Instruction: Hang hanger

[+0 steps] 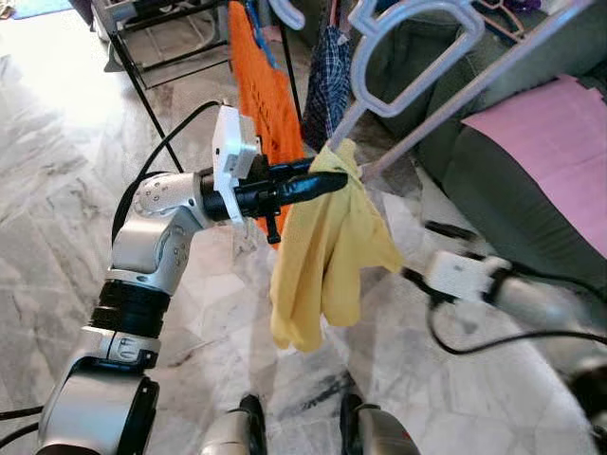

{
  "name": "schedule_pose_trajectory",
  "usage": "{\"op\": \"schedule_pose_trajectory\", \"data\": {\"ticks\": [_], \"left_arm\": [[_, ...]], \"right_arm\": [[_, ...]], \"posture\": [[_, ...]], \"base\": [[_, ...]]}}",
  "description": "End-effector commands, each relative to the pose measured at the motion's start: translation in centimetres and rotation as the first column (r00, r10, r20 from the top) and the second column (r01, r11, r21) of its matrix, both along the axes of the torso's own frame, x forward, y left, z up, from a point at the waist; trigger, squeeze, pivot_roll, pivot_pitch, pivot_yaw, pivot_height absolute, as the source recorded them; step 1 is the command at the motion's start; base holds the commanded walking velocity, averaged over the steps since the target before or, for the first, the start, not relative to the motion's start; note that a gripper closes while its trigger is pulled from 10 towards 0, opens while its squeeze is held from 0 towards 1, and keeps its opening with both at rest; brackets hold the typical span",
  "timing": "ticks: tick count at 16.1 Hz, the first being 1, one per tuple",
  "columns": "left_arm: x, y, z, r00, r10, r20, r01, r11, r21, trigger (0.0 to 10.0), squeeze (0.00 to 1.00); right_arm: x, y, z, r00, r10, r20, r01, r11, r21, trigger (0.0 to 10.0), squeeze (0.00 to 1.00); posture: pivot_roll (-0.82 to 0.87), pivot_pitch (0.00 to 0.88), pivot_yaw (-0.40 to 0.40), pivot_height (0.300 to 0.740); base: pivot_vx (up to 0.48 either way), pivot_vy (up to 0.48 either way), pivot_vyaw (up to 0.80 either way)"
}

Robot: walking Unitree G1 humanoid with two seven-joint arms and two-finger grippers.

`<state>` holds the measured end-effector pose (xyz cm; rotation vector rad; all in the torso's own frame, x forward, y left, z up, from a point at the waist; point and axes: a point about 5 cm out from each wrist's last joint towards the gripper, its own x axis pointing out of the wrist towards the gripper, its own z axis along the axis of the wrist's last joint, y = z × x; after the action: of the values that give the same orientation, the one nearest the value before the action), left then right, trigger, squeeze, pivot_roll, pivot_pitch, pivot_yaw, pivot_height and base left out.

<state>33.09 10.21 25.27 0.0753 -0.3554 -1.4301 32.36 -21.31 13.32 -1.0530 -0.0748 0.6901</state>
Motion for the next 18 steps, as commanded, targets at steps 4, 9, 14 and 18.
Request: {"op": "schedule_pose_trajectory", "data": {"ticks": [4, 9, 14, 18], "left_arm": [[-0.6, -0.1, 0.9, 0.999, -0.029, 0.045, 0.03, 0.999, -0.015, 10.0, 0.0], [-0.2, 0.7, 0.5, 1.0, 0.015, 0.022, -0.015, 1.0, -0.014, 10.0, 0.0], [0.0, 0.5, 0.6, 1.0, 0.014, 0.02, -0.014, 1.0, -0.02, 10.0, 0.0], [-0.1, 0.6, 0.7, 1.0, 0.011, 0.022, -0.011, 1.0, -0.022, 10.0, 0.0]], "right_arm": [[-0.6, 2.7, -1.6, 0.99, 0.109, -0.094, -0.104, 0.993, 0.051, 10.0, 0.0], [-1.4, 2.1, -2.6, 0.975, 0.137, -0.174, -0.134, 0.991, 0.027, 10.0, 0.0], [-2.6, 3.2, -3.3, 0.963, 0.186, -0.195, -0.184, 0.983, 0.028, 10.0, 0.0], [-3.0, 4.3, -3.9, 0.96, 0.203, -0.194, -0.201, 0.979, 0.03, 10.0, 0.0]], "posture": [[-0.1, 0.268, 0.049, 0.74], [-0.09, 0.272, 0.045, 0.74], [-0.11, 0.274, 0.05, 0.74], [-0.1, 0.274, 0.047, 0.74]], "base": [[0.0, 0.0, 0.0], [0.0, 0.0, 0.0], [0.0, 0.0, 0.0], [0.0, 0.0, 0.0]]}}
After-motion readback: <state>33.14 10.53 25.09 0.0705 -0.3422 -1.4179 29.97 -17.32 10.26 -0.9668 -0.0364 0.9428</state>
